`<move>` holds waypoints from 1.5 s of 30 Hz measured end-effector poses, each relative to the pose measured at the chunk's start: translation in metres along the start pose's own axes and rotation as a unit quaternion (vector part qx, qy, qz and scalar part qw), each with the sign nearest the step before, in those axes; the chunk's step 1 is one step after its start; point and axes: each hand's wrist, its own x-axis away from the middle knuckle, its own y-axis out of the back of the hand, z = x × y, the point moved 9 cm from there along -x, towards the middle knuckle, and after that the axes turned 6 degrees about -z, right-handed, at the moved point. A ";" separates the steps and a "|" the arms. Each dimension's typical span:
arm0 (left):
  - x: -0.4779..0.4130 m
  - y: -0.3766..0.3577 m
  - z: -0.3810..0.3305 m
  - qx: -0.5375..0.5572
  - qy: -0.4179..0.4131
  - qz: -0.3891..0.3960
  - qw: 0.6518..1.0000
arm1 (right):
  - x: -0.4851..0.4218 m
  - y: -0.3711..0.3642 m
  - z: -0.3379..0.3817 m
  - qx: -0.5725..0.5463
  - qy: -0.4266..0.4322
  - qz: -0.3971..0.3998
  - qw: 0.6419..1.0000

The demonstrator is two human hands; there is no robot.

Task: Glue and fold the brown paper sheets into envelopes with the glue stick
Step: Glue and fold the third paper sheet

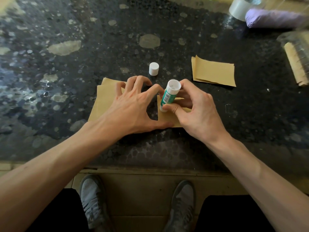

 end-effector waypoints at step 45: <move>-0.005 0.009 0.011 0.010 -0.004 0.152 0.988 | 0.011 -0.006 0.012 0.043 0.009 0.099 0.994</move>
